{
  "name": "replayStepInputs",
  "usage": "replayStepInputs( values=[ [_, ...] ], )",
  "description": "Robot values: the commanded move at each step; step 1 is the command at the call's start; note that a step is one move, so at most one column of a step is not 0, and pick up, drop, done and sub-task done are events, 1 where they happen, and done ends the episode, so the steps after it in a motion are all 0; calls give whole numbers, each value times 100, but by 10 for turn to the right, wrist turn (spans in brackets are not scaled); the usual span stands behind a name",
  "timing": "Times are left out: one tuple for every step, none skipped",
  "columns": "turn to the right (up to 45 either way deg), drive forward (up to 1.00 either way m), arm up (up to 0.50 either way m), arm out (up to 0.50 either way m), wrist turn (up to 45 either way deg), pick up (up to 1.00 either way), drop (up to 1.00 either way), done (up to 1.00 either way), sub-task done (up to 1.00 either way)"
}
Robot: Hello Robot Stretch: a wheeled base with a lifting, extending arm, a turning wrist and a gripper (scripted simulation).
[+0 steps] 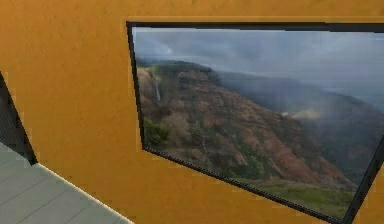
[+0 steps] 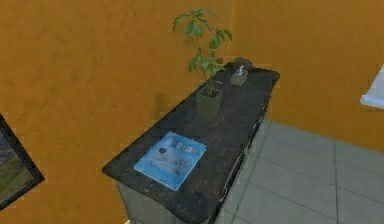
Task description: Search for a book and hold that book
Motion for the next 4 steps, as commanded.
replayStepInputs(
  values=[
    [0,0,24,0,0,0,0,0,0],
    [0,0,0,24,0,0,0,0,0],
    [0,0,0,0,450,0,0,0,0],
    [0,0,0,0,450,0,0,0,0]
  ],
)
